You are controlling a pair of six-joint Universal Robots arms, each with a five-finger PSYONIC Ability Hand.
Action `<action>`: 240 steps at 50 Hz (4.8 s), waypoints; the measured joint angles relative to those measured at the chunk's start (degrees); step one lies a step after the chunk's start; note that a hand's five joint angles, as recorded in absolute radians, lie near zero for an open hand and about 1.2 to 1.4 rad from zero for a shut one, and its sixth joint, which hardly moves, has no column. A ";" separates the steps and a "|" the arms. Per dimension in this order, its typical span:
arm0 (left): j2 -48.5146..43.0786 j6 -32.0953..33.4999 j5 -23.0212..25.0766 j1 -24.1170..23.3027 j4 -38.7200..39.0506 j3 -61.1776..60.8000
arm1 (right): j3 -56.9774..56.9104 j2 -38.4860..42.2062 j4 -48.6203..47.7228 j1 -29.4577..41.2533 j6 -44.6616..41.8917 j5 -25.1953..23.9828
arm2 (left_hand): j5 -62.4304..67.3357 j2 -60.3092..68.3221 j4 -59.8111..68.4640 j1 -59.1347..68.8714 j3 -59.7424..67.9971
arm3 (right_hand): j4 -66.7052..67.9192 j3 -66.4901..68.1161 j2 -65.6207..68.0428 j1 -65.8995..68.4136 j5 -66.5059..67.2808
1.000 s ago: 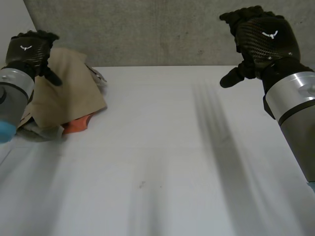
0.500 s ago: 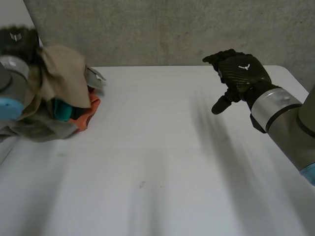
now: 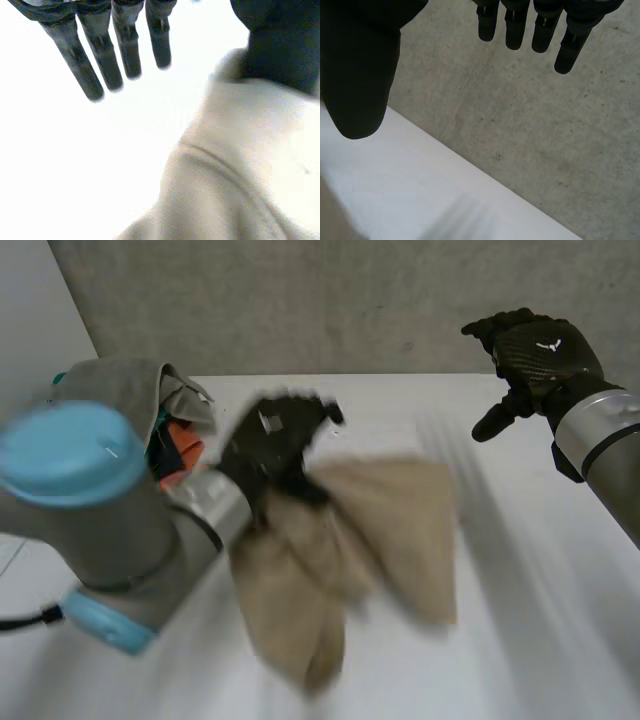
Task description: Fold the laundry.
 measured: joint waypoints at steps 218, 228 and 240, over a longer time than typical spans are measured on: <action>-27.38 -15.20 2.10 19.29 -1.56 42.45 | -34.46 35.62 -19.61 14.63 -14.20 22.75 | -11.49 -11.18 -12.13 -10.60 -11.16 | -4.71 2.54 1.64 0.55 1.85; -19.22 -15.45 -2.53 21.66 -6.33 35.79 | -31.46 30.43 -10.80 13.34 -18.34 16.34 | -12.68 -12.94 -13.98 -10.68 -12.90 | -7.52 -0.09 -0.09 -0.16 0.02; 6.81 3.00 1.47 22.40 -15.18 -1.02 | -11.31 14.75 14.75 10.28 -18.90 3.21 | -12.69 -13.06 -13.96 -10.64 -12.90 | -3.60 4.00 3.88 1.95 3.68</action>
